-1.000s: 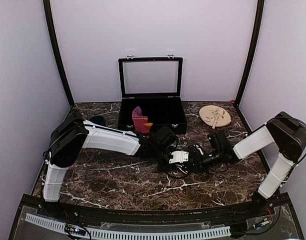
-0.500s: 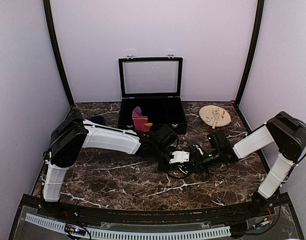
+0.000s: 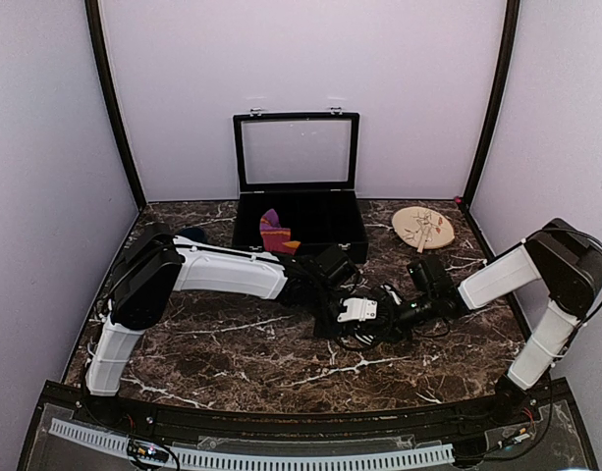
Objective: Roll the socks
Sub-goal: Roll the sock at the center of the board.
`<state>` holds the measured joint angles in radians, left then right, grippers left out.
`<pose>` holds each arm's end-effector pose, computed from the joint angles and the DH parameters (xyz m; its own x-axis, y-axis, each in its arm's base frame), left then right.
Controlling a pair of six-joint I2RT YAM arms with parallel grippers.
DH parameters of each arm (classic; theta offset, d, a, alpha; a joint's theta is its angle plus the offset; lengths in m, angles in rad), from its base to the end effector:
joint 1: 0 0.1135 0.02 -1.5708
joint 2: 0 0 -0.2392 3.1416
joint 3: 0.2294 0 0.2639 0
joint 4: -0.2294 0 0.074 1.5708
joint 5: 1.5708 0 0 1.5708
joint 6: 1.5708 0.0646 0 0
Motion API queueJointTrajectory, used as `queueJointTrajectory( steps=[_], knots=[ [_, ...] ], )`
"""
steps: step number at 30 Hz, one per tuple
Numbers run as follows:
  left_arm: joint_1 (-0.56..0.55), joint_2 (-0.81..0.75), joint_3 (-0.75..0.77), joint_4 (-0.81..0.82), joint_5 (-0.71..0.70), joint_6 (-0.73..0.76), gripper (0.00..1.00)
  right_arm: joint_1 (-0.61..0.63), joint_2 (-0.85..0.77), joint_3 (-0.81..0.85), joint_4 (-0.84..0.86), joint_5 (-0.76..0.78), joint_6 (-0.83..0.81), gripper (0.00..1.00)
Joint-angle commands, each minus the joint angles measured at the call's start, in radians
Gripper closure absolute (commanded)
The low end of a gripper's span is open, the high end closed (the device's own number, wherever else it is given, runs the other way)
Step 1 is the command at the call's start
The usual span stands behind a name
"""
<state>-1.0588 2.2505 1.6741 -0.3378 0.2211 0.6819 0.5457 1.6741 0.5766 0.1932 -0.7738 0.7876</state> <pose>0.2337 -0.4447 0.1013 0.2761 0.7638 -0.5834 0.9558 -0.1547 0.2499 0.2241 0.1889 0.0556 -0.9988 -0.0135 -0.0469 -0.0464 0.5622 0.8257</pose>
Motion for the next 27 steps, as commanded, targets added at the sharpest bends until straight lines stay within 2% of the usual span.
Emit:
queueJointTrajectory(
  steps=[1, 4, 16, 22, 27],
  knots=[
    [-0.006, 0.006, 0.017, -0.084, 0.034, -0.023, 1.0, -0.003, -0.045, 0.016, -0.034, 0.033, -0.03, 0.66],
    [-0.003, 0.004, 0.026, -0.105, 0.043, -0.033, 1.0, -0.003, -0.07, 0.016, -0.066, 0.068, -0.044, 0.61],
    [0.026, -0.056, -0.015, -0.248, 0.087, -0.119, 1.0, -0.003, -0.182, -0.011, -0.119, 0.198, -0.053, 0.55],
    [0.04, -0.096, -0.055, -0.269, 0.15, -0.185, 1.0, -0.001, -0.235, -0.019, -0.172, 0.317, -0.082, 0.55],
    [0.053, -0.098, -0.046, -0.293, 0.204, -0.214, 1.0, 0.014, -0.31, -0.021, -0.229, 0.475, -0.122, 0.55]
  ],
)
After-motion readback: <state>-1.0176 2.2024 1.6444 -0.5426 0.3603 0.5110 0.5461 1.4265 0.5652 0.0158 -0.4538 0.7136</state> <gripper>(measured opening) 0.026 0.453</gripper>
